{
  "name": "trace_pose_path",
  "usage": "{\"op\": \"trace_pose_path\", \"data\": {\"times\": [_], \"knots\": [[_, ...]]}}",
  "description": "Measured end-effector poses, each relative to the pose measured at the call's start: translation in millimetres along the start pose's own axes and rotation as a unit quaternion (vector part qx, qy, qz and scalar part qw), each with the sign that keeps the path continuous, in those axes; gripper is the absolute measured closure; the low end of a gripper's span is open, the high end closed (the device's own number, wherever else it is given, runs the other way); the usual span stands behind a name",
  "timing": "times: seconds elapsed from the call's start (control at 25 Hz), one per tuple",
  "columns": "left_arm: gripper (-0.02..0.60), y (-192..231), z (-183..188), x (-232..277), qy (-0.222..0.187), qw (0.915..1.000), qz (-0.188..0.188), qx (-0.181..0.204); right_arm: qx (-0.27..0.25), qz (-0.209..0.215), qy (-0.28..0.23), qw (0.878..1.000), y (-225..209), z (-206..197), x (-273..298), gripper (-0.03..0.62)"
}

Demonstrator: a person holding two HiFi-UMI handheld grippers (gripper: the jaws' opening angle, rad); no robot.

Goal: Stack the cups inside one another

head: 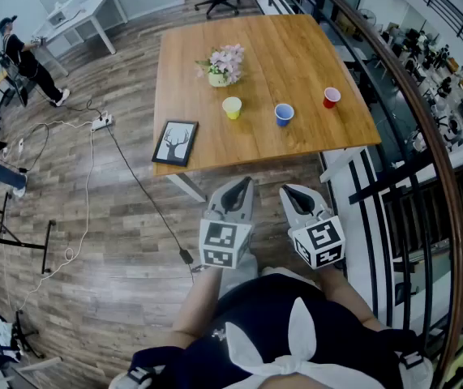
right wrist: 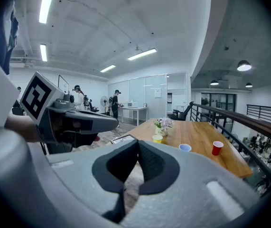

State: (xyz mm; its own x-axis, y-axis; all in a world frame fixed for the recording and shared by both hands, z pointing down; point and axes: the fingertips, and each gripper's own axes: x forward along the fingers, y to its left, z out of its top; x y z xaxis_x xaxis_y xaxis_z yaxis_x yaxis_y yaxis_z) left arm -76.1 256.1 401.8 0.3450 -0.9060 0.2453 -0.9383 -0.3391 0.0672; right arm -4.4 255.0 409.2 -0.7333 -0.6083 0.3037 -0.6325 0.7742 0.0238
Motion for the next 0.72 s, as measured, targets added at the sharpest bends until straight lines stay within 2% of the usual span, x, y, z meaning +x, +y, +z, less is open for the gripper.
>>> {"op": "trace_pose_path", "data": {"times": [0.4, 0.72], "knots": [[0.563, 16, -11, -2, 0.013, 0.9999, 0.007, -0.008, 0.010, -0.008, 0.004, 1.000, 2, -4, 16, 0.595], [0.563, 47, -12, 17, 0.018, 0.9997, -0.014, -0.003, 0.022, -0.039, 0.015, 0.999, -6, -4, 52, 0.595]]}}
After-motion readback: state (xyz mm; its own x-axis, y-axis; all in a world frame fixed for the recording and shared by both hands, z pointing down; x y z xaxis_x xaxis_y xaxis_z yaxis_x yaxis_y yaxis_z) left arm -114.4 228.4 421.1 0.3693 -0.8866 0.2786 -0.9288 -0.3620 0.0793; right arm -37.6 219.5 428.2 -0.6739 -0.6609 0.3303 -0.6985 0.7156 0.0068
